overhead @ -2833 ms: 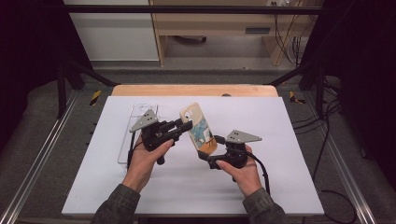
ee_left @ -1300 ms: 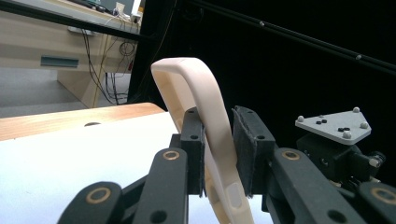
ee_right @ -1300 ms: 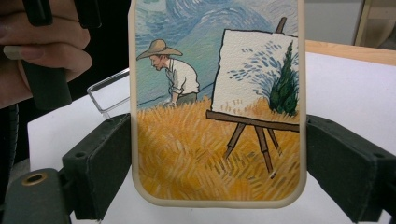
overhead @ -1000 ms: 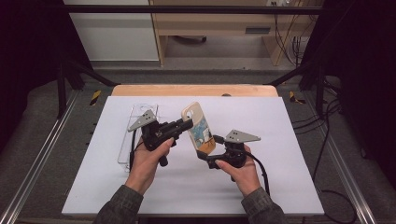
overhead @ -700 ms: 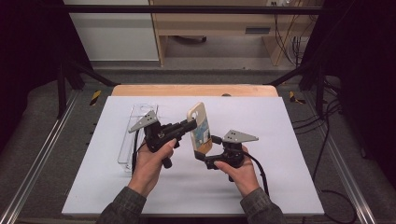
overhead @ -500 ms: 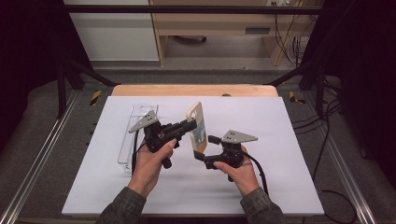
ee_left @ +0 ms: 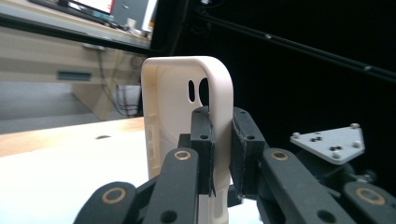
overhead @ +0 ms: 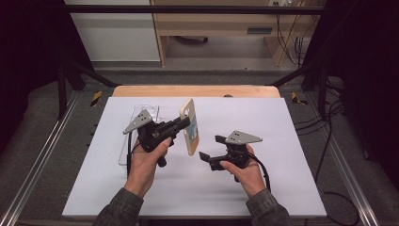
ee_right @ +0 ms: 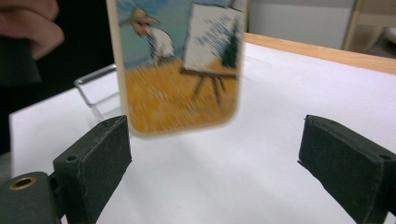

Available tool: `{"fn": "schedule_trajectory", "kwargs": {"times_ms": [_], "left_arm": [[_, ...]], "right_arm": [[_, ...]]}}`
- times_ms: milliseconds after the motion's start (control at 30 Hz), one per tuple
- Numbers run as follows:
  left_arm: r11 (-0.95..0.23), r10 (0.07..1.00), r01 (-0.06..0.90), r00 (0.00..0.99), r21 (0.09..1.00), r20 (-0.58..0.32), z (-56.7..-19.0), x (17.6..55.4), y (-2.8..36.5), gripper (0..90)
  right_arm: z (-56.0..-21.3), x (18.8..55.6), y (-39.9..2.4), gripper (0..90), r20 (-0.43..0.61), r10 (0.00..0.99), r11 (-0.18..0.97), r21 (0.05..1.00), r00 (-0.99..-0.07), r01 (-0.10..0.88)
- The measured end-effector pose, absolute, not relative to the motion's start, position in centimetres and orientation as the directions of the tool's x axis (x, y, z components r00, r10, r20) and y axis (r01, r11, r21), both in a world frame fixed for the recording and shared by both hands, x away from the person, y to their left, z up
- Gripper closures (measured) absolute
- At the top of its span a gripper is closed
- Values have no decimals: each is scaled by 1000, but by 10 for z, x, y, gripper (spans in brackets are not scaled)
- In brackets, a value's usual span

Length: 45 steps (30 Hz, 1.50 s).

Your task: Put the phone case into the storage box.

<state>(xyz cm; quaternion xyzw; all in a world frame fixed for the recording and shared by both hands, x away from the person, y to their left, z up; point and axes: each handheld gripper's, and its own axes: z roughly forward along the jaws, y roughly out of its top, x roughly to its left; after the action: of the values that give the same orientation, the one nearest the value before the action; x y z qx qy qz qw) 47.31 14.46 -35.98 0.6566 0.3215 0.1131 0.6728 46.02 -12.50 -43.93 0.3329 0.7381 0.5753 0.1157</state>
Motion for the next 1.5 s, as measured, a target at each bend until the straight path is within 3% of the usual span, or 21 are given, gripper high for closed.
{"fn": "schedule_trajectory", "kwargs": {"times_ms": [400, 800, 1267, 1400, 1500], "left_arm": [[122, 675, 186, 704, 975, -219, -344, 472, 169, 804], [131, 726, 155, 657, 979, -201, -329, 473, 191, 804], [120, 787, 121, 593, 985, -169, -318, 475, 210, 803], [110, 806, 111, 572, 988, -154, -316, 478, 213, 803], [99, 817, 103, 560, 990, -140, -314, 480, 215, 803]], "right_arm": [[-439, 464, -140, 129, 78, 760, 184, 927, -646, 327], [-436, 464, -157, 119, 76, 782, 145, 943, -618, 300], [-431, 463, -191, 204, 46, 835, 107, 964, -548, 243], [-430, 460, -201, 195, 58, 836, 88, 967, -546, 237], [-431, 456, -209, 116, 60, 833, 86, 968, -550, 237]]}}
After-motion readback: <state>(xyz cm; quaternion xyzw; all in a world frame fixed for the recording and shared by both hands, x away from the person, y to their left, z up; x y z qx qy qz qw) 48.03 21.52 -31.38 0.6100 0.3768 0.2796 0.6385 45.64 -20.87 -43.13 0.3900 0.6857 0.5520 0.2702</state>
